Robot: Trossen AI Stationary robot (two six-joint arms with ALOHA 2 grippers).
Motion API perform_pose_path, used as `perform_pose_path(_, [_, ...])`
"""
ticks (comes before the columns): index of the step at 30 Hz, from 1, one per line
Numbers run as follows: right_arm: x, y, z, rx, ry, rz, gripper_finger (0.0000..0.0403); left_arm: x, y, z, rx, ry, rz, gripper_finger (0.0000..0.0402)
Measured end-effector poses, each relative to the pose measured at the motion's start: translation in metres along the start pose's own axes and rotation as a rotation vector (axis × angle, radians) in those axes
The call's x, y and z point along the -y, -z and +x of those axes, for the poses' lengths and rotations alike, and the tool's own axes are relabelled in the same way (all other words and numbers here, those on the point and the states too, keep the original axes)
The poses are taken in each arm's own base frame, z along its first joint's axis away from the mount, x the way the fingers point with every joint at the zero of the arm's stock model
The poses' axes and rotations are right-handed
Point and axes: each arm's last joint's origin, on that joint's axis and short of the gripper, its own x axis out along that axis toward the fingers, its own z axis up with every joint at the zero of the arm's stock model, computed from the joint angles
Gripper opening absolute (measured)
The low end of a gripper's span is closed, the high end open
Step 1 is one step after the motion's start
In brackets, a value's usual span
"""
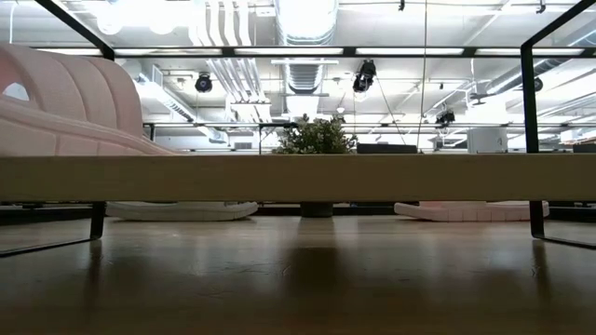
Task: Pick and place slides into the shelf
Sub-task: Put the pink slide on the shelf
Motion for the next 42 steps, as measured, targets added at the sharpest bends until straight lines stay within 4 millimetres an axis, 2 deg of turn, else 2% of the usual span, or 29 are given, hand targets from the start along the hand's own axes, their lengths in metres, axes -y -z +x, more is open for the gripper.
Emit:
perform_pose_path(5, [0.011,0.003,0.003,-0.053,-0.02,0.111,0.0142,-0.006,0.048,-0.025,0.011,-0.068,-0.112,0.0151])
perform_pose_path(9, [0.023,0.024,0.009,-0.184,0.058,0.157,0.0175,-0.009,0.069,-0.039,0.089,-0.087,-0.172,0.0151])
perform_pose_path(13, [0.04,0.054,0.014,-0.321,0.171,0.23,0.0207,-0.009,0.083,-0.044,0.12,-0.087,-0.193,0.0151])
perform_pose_path(21, [0.07,0.089,0.004,-0.389,0.312,0.382,0.0239,-0.01,0.083,-0.045,0.136,-0.094,-0.19,0.0151])
perform_pose_path(32, [0.126,0.128,-0.037,-0.322,0.572,0.761,0.0242,-0.009,0.086,-0.037,0.093,-0.14,-0.172,0.0151])
perform_pose_path(39, [0.15,0.142,-0.044,-0.356,0.617,0.847,0.0242,-0.008,0.087,-0.031,0.066,-0.142,-0.166,0.0151])
perform_pose_path(42, [0.16,0.15,-0.048,-0.428,0.665,0.842,0.0242,-0.007,0.088,-0.029,0.055,-0.143,-0.168,0.0151])
